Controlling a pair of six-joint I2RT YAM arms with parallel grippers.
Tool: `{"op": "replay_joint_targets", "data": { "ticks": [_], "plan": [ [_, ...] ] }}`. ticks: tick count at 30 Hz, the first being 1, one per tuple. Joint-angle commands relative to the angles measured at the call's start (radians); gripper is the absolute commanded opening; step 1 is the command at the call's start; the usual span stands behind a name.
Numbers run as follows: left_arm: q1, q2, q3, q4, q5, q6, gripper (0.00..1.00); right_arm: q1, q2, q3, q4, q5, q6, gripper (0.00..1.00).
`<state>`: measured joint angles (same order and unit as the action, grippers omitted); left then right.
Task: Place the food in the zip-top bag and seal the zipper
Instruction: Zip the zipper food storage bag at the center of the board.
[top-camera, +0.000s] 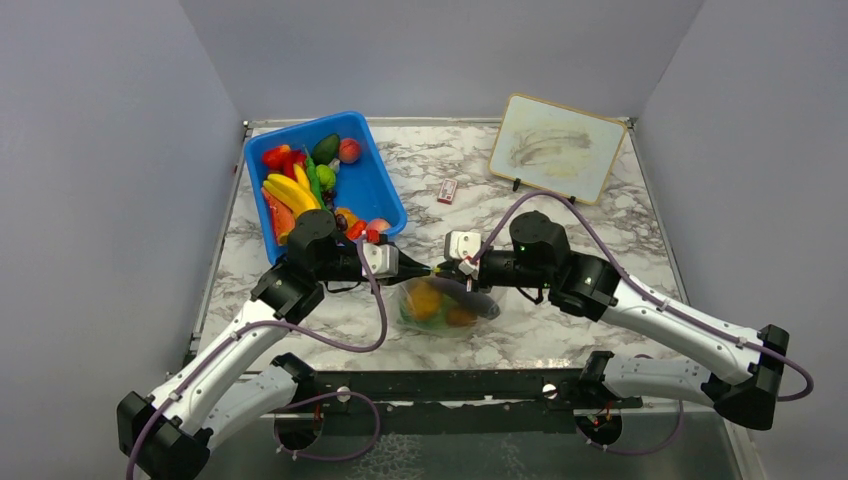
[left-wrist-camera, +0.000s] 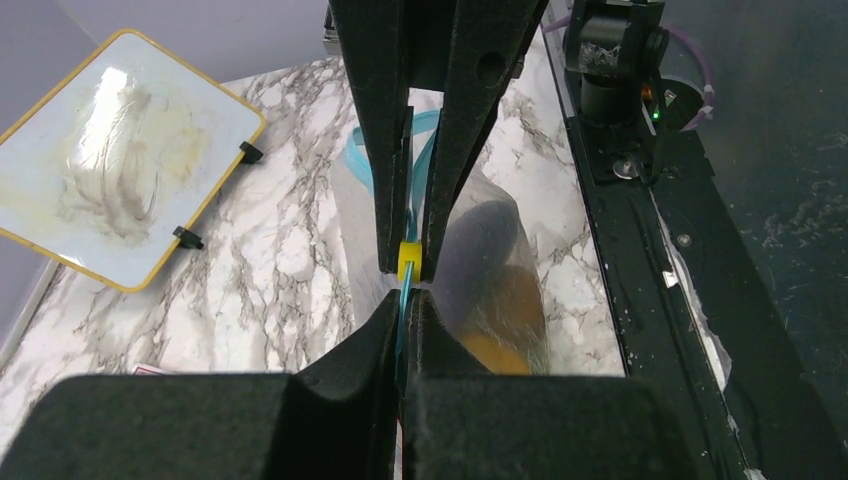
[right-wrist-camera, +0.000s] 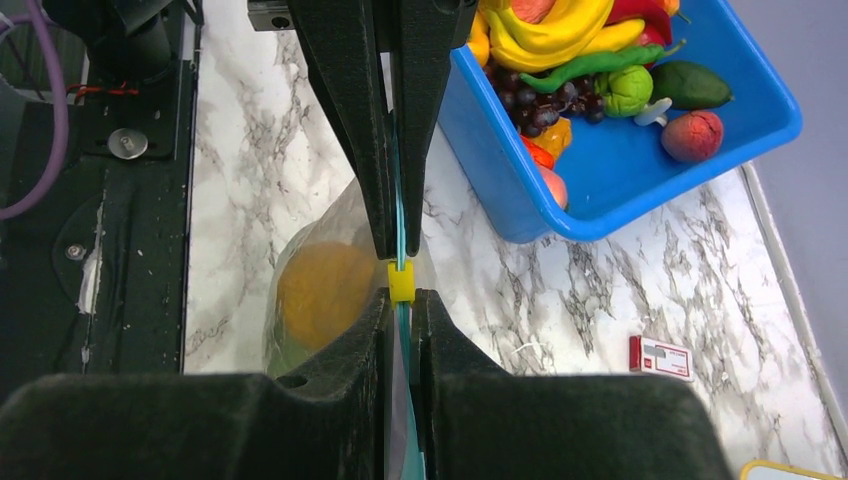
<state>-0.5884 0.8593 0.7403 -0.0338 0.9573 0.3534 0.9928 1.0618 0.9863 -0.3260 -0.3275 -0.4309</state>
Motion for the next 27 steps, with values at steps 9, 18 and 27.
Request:
{"op": "replay_joint_targets", "data": {
  "ticks": [9,18,27],
  "plan": [
    [0.004,-0.082,0.067,-0.017,-0.101,0.031,0.0,-0.009,-0.054,-0.005,-0.081,0.164,0.004,0.01],
    [0.004,-0.123,0.078,-0.077,-0.195,0.074,0.0,-0.019,-0.086,0.03,-0.183,0.274,0.018,0.01],
    [0.005,-0.169,0.088,-0.114,-0.308,0.091,0.0,-0.021,-0.138,0.035,-0.282,0.367,0.056,0.01]
  ]
}}
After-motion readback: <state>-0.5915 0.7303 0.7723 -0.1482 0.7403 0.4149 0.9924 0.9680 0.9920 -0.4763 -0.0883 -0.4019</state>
